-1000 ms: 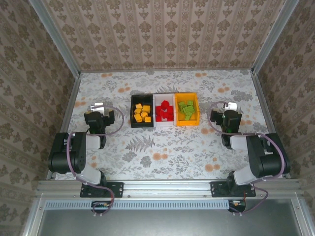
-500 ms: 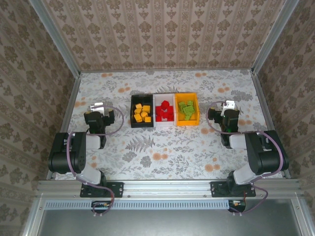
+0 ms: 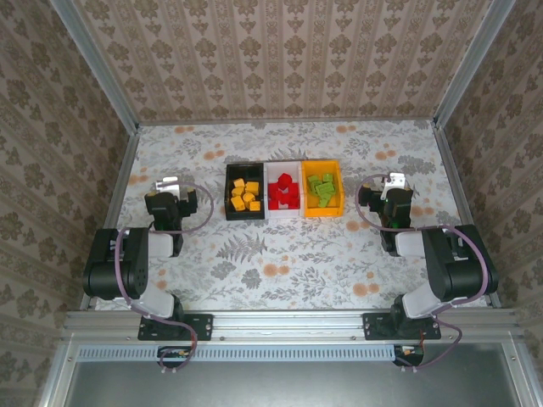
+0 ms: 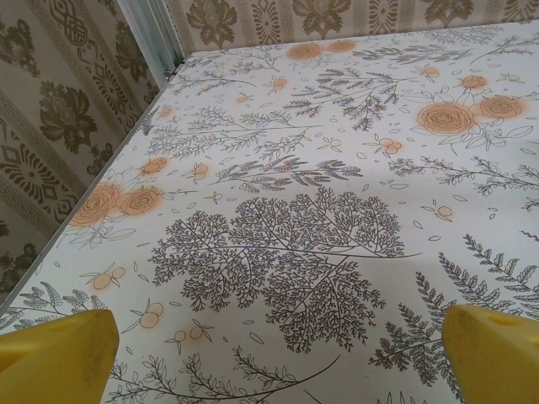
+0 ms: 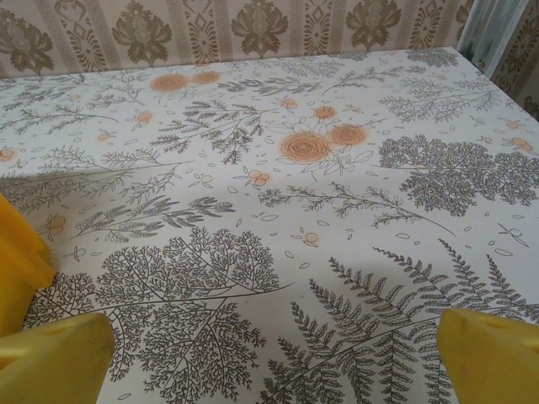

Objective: Sort the legos into containers by color

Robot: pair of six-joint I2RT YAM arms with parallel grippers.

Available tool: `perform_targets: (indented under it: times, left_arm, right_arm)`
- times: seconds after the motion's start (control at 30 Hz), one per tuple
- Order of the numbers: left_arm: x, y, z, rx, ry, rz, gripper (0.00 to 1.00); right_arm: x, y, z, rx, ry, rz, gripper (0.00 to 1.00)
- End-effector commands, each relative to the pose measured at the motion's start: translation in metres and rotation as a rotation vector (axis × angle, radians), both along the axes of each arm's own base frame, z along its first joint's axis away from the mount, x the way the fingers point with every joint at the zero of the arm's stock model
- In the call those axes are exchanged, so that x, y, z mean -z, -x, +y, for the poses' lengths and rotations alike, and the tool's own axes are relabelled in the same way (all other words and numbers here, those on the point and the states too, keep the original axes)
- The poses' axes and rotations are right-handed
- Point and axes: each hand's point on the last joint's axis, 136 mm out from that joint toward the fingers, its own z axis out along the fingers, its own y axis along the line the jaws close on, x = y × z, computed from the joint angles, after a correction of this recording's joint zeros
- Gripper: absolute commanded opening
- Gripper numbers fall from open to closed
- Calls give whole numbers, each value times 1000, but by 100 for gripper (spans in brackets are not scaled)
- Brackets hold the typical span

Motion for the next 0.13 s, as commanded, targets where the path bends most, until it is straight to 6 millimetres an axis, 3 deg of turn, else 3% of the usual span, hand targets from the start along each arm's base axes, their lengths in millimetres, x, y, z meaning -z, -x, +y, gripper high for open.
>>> perform_targets:
  times: [0.0, 0.1]
  left_arm:
    - [-5, -1, -2, -2, 16, -25, 100]
    - [-4, -1, -2, -2, 16, -24, 100]
  right_arm:
    - [-3, 0, 1, -4, 9, -17, 100]
    - [-3, -1, 1, -4, 9, -17, 100]
